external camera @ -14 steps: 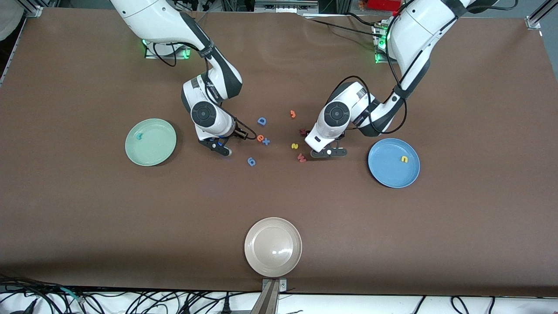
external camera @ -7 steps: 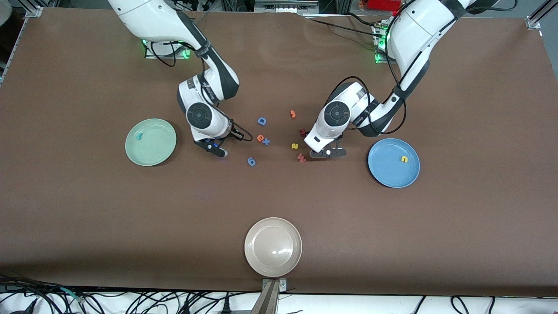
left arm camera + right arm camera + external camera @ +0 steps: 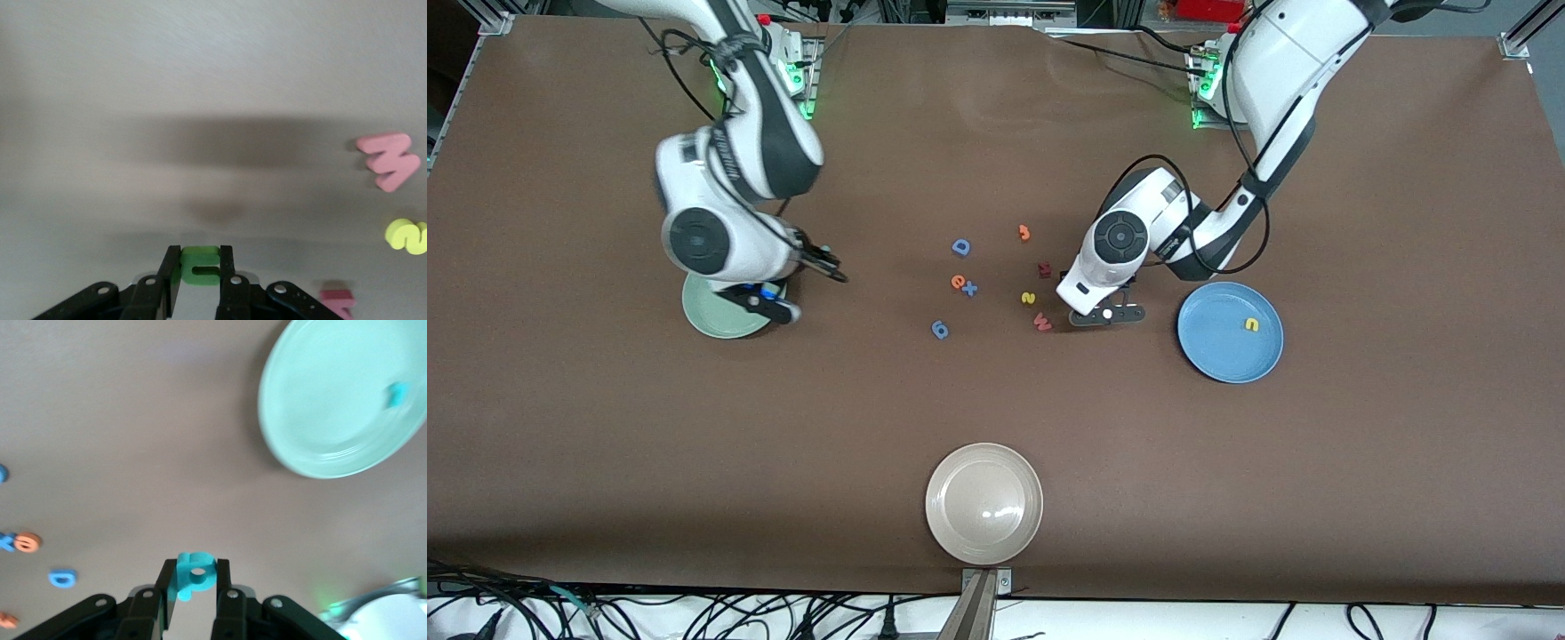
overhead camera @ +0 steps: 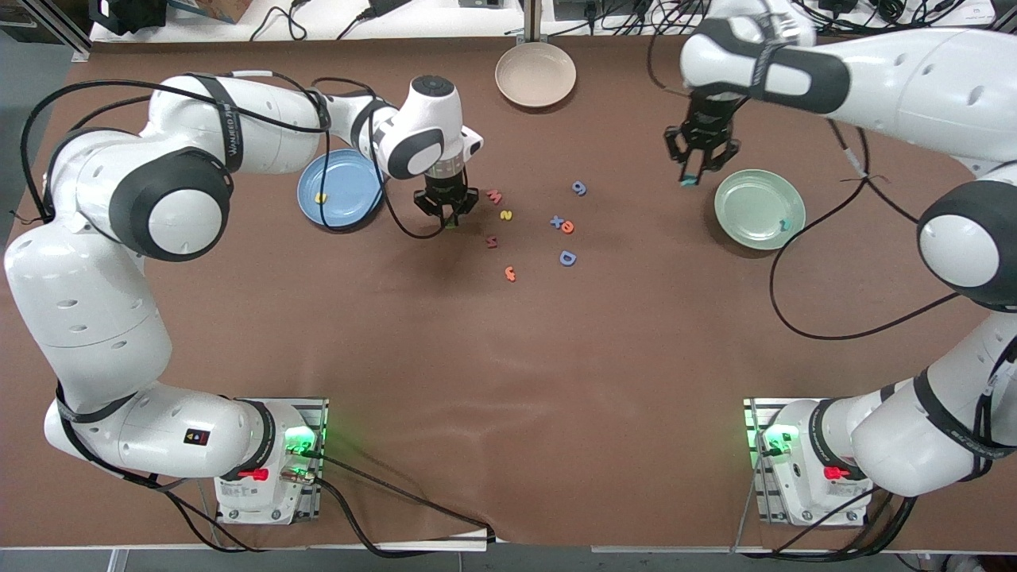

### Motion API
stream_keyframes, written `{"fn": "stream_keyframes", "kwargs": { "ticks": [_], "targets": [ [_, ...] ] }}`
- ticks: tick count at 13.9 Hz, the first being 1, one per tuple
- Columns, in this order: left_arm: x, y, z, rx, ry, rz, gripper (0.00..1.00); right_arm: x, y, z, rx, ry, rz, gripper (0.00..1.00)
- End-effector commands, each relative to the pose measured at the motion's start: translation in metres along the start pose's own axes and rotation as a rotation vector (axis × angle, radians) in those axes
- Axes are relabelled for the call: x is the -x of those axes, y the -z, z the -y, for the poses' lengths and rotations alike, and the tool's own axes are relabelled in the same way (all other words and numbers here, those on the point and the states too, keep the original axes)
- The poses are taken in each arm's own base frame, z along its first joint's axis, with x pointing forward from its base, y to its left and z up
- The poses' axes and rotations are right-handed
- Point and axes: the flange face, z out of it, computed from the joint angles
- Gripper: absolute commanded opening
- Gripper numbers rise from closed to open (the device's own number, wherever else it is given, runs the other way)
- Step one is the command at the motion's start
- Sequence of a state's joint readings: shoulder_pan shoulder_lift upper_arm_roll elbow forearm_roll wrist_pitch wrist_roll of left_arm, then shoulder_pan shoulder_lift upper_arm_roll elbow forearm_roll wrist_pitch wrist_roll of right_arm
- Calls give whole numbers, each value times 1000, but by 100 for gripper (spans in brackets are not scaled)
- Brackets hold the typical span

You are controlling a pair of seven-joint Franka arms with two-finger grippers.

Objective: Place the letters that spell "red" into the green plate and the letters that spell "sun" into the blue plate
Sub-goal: 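Place the p on the green plate while the left gripper places green u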

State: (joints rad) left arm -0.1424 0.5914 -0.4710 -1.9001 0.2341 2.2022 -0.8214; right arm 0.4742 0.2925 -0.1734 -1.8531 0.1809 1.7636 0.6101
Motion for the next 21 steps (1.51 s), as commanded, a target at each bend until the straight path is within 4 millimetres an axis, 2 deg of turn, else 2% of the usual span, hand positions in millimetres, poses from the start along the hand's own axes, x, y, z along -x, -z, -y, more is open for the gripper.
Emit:
{"fn": "stream_keyframes", "kwargs": {
  "ticks": [1,2,3,5,7,9,12,13,14,15,16,17,18,20,21],
  "targets": [
    [-9,40,37,-63,-62,-28,12,-22,10,-51,8,87,28,1],
    [-17,47,55,-73,-86,-15,13,-35,10,-74,3,107,31,1],
    [-23,55,71,-80,-112,-9,13,-45,5,-87,2,138,34,1],
    [-36,57,106,-95,-192,31,14,-68,-16,-118,2,173,29,1],
    [-56,56,151,-75,-248,51,16,-79,-54,-132,4,205,11,1],
    [-69,49,182,-55,-293,68,18,-82,-90,-139,13,203,-12,1],
    [-73,39,187,-48,-297,79,18,-92,-130,-144,36,248,-52,1],
    [-73,38,188,-47,-295,82,24,-95,-139,-145,41,257,-65,1],
    [-73,37,189,-46,-294,85,53,-97,-145,-145,46,266,-71,1],
    [-73,36,189,-45,-292,87,72,-99,-149,-145,50,265,-73,2],
    [-75,35,194,-42,-285,90,100,-99,-151,-146,51,263,-72,2],
    [-75,35,194,-42,-284,90,100,-99,-152,-146,53,264,-71,4],
    [-75,34,194,-41,-283,92,100,-100,-154,-146,54,263,-70,14],
    [-74,35,192,-31,-279,94,100,-99,-153,-146,53,262,-70,79],
    [-74,37,189,-27,-271,91,100,-99,-152,-146,52,262,-69,89]
  ]
}}
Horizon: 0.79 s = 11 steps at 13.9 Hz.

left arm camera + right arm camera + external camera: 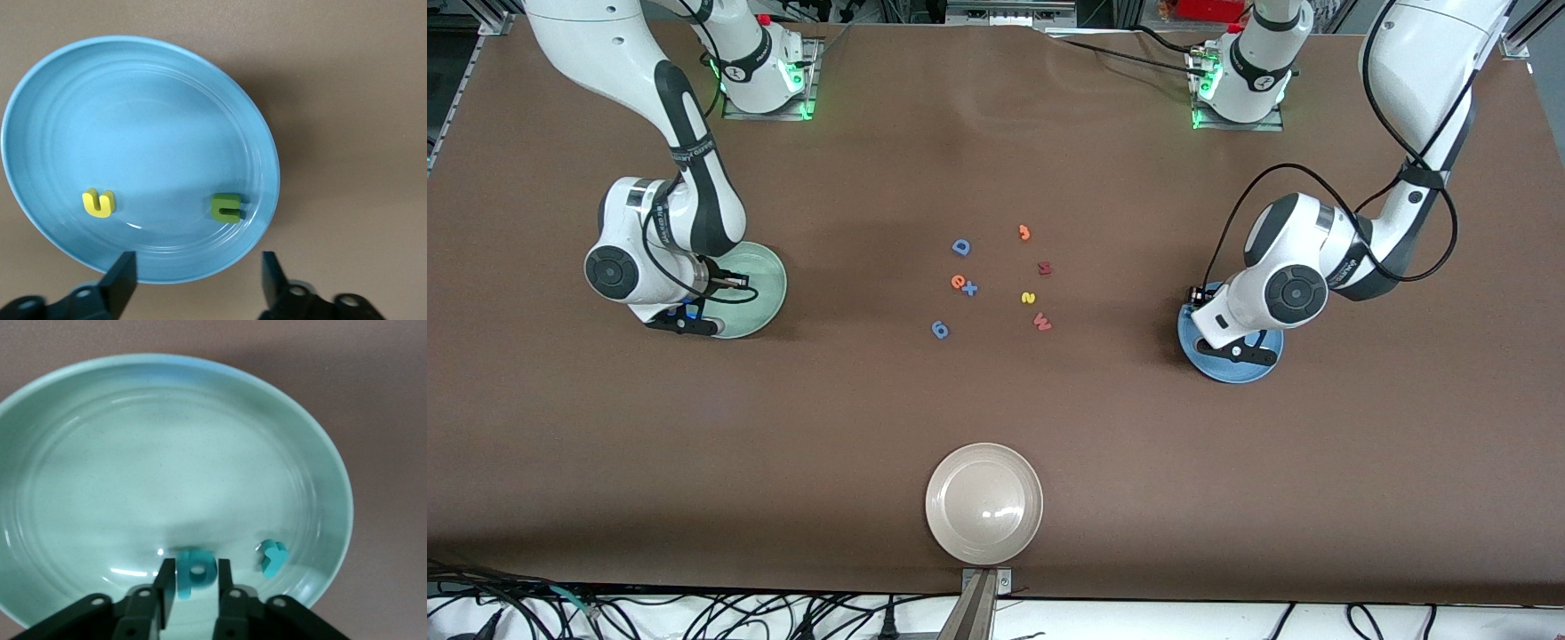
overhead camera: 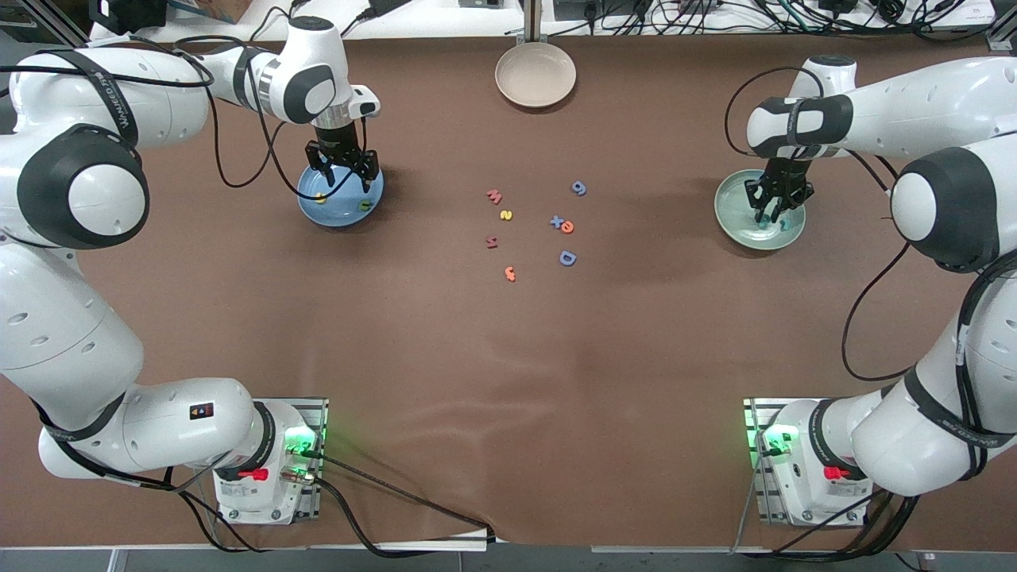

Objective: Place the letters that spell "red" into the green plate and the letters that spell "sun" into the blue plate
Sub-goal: 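Place the p on the green plate while the left gripper places green u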

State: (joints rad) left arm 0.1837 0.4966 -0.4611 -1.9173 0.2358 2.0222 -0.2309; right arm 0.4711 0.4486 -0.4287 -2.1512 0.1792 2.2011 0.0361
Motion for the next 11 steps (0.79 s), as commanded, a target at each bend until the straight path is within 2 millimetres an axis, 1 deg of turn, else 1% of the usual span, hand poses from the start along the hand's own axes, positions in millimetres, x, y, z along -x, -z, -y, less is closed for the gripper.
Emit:
{"fn": "stream_keyframes", "kwargs": {
  "ticks": [1,3,4,6,7,8,9,10,11],
  "targets": [
    [1,2,-11,4,-5,-4,100,2,9,1,-9,18,-15,97],
    [2,8,-32,112,46,2,100,6,42,7,-37,25,-11,98],
    [2,10,-49,139,61,-16,100,6,64,15,-47,37,-5,99],
    [7,11,-95,126,116,-32,100,7,109,34,-58,75,29,99],
    [12,11,-123,117,163,-50,100,7,130,48,-59,103,39,99],
    [16,10,-149,119,213,-67,100,9,152,68,-59,143,31,99],
    [16,7,-167,132,261,-83,100,12,166,85,-61,173,23,99],
    [17,9,-188,151,290,-112,100,14,177,99,-61,201,8,99],
    [21,6,-215,154,284,-127,100,16,180,108,-63,235,5,99]
  ]
}}
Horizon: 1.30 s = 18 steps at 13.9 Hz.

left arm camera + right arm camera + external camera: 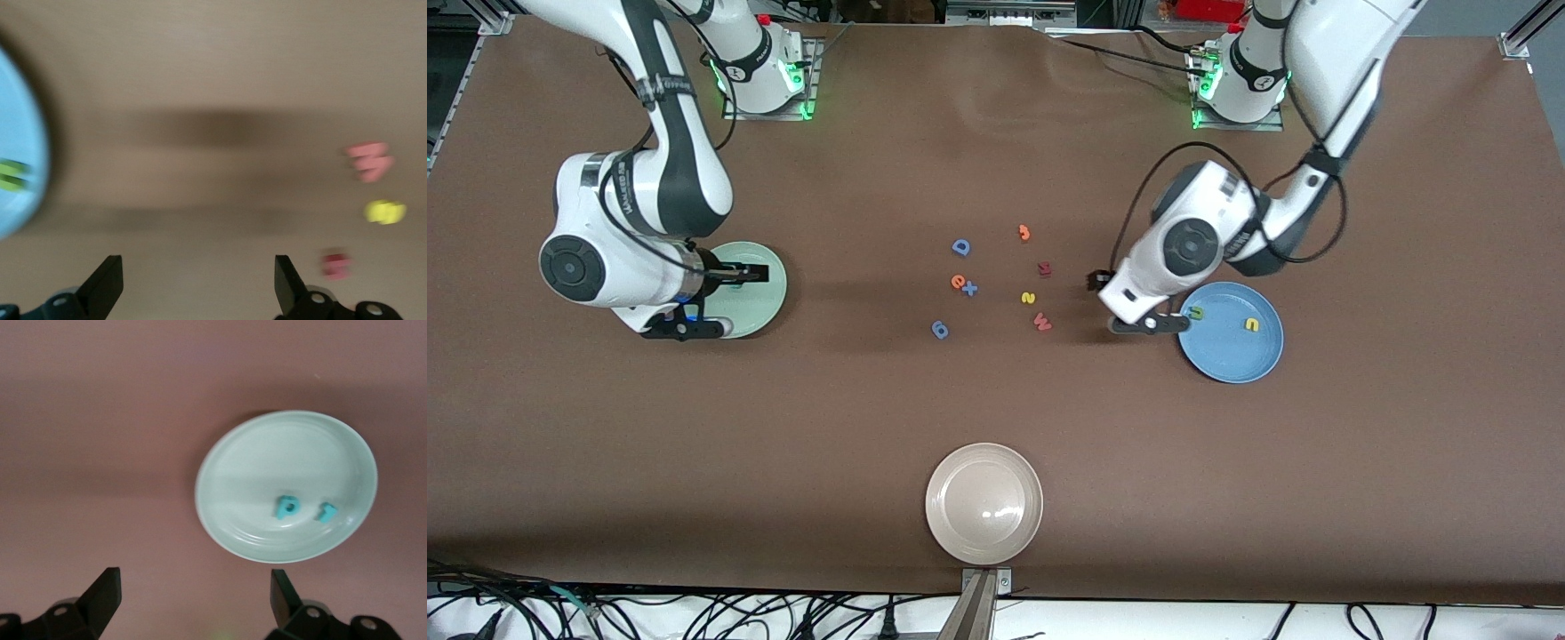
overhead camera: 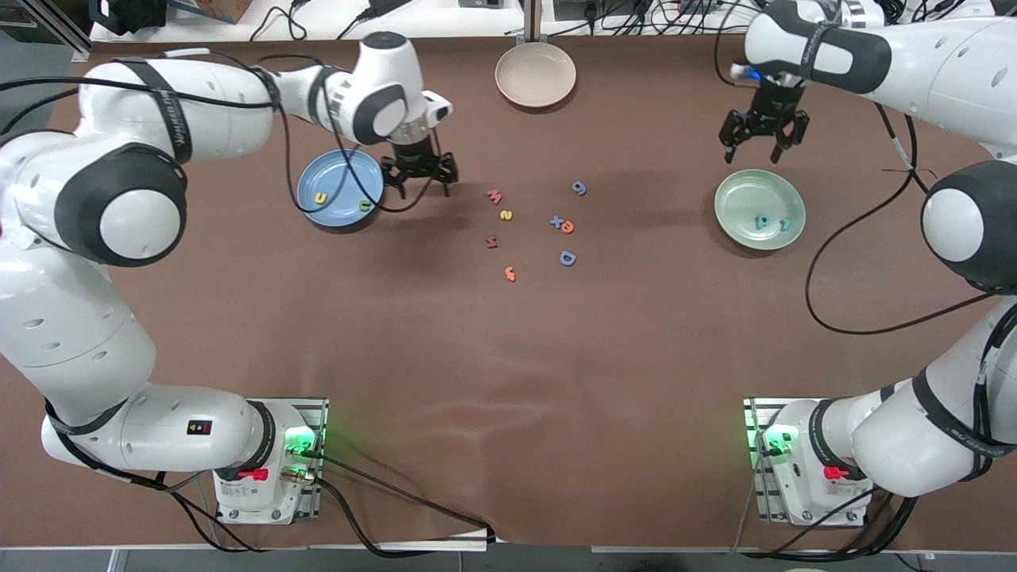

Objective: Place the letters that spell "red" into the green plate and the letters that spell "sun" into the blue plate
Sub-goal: 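Return the right gripper to the letters while the left gripper grasps yellow 2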

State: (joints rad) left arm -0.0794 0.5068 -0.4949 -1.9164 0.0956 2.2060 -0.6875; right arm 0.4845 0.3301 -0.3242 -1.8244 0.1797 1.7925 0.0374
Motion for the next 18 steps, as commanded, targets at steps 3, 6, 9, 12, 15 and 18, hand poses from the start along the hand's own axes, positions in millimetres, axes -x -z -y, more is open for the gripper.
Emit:
{"fn": "stream_keyframes", "kwargs": {
  "ticks": [3,6,9,12,15,18],
  "targets": [
    [13,-16,-94,4,8,-113,98,4,7,57,9,234,-9,99],
    [24,-58,-116,-90,-18,-186,94,12,19,95,7,488,-113,99],
    [19,-65,-122,-29,-27,-217,92,14,11,121,24,704,-204,99],
    [18,-70,-125,1,-21,-219,92,16,-8,151,41,838,-318,97],
    [20,-81,-125,-9,-23,-210,91,19,-26,177,25,864,-435,97],
    [27,-90,-131,-15,-37,-200,88,27,-37,203,-27,869,-467,97]
  ]
}}
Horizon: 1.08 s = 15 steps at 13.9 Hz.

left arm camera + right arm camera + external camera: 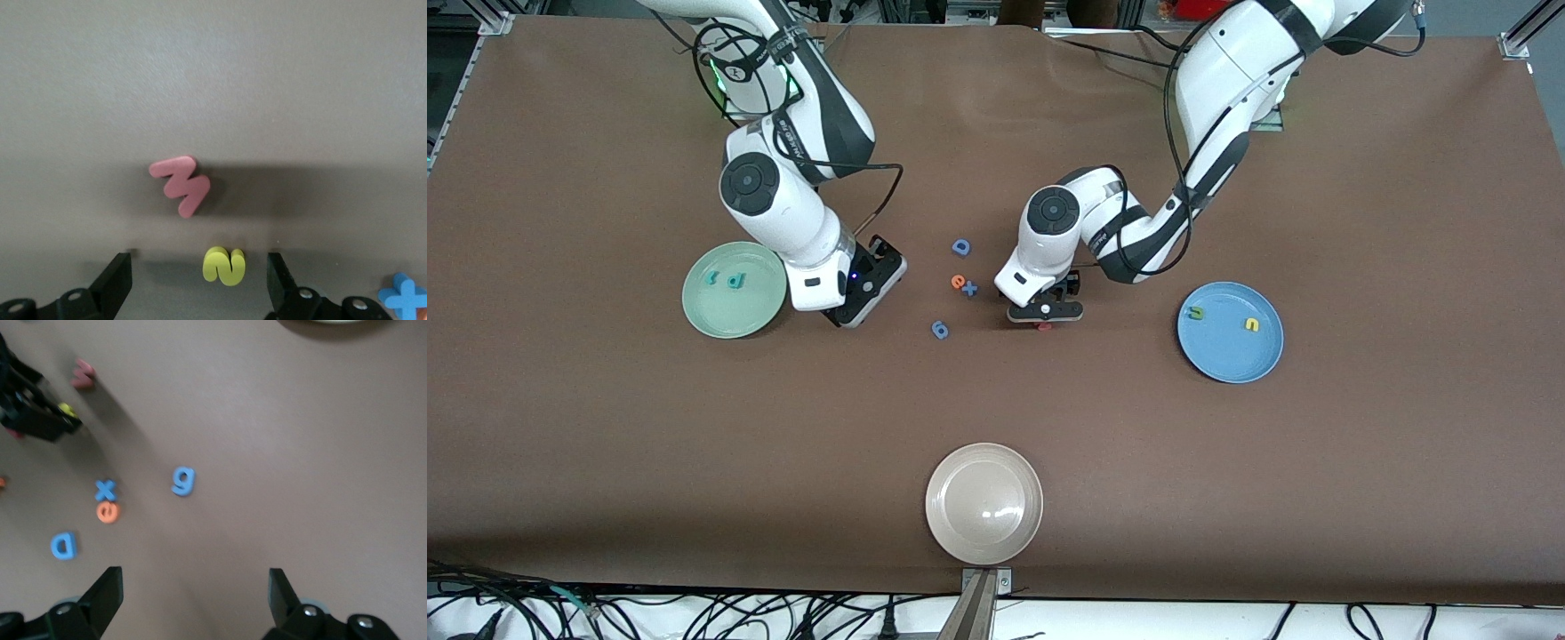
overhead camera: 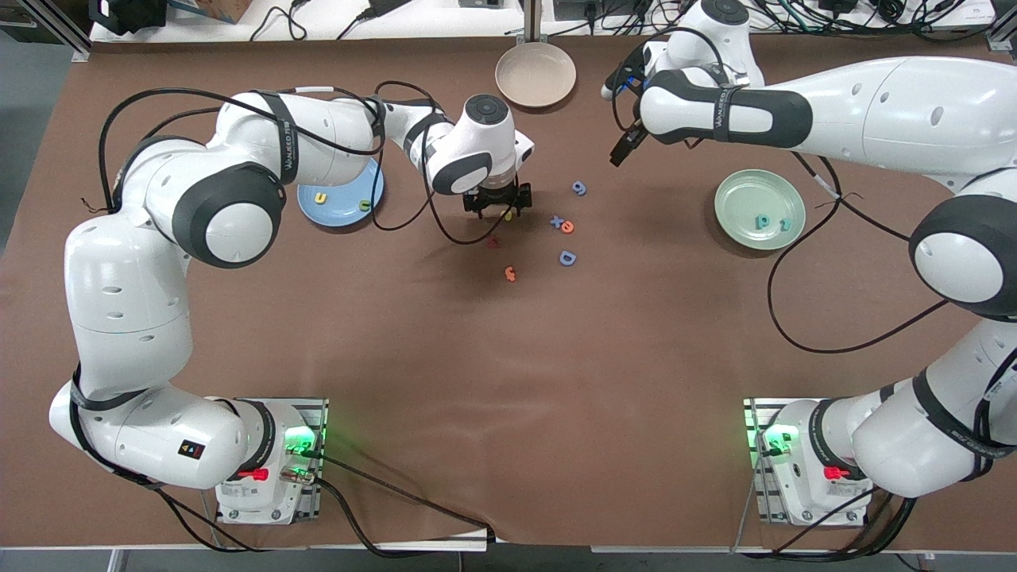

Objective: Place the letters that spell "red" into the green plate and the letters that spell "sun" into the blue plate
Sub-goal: 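Return the right gripper to the letters while the left gripper grasps yellow 2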

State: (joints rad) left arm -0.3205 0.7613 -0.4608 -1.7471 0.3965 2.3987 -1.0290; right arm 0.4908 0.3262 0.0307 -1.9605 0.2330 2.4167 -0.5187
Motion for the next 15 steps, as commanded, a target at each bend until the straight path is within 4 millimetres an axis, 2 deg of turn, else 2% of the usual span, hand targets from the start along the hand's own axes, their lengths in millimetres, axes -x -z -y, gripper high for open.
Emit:
{"fn": "stream_keyframes", "kwargs": {
  "ticks": [1,2,3,6,7,8,11,13,15],
  "targets": [
    [2,-4,-10,-3,-12,-22,85,-5,-8,24,-32,34,-26,98],
    [3,-5,-10,-5,-14,-22,80,-7,-12,32,-41,48,-22,98],
    [4,-6,-10,-5,-18,-20,71,-8,-18,43,-55,59,-10,98],
    [4,-6,-9,-6,-23,-19,29,-6,-46,65,-94,80,33,98],
    [4,-6,-9,-6,-25,-19,19,-6,-52,70,-99,86,41,98],
    [2,-6,-8,-7,-22,-20,14,-5,-62,76,-104,78,53,98],
    [-7,8,1,-18,-7,-30,10,-4,-81,88,-115,75,77,98],
    [-16,30,13,-75,2,-25,10,-4,-103,98,-107,90,66,98],
    [-25,48,30,-120,-38,-4,10,-4,-122,99,-86,90,32,98]
  ]
}}
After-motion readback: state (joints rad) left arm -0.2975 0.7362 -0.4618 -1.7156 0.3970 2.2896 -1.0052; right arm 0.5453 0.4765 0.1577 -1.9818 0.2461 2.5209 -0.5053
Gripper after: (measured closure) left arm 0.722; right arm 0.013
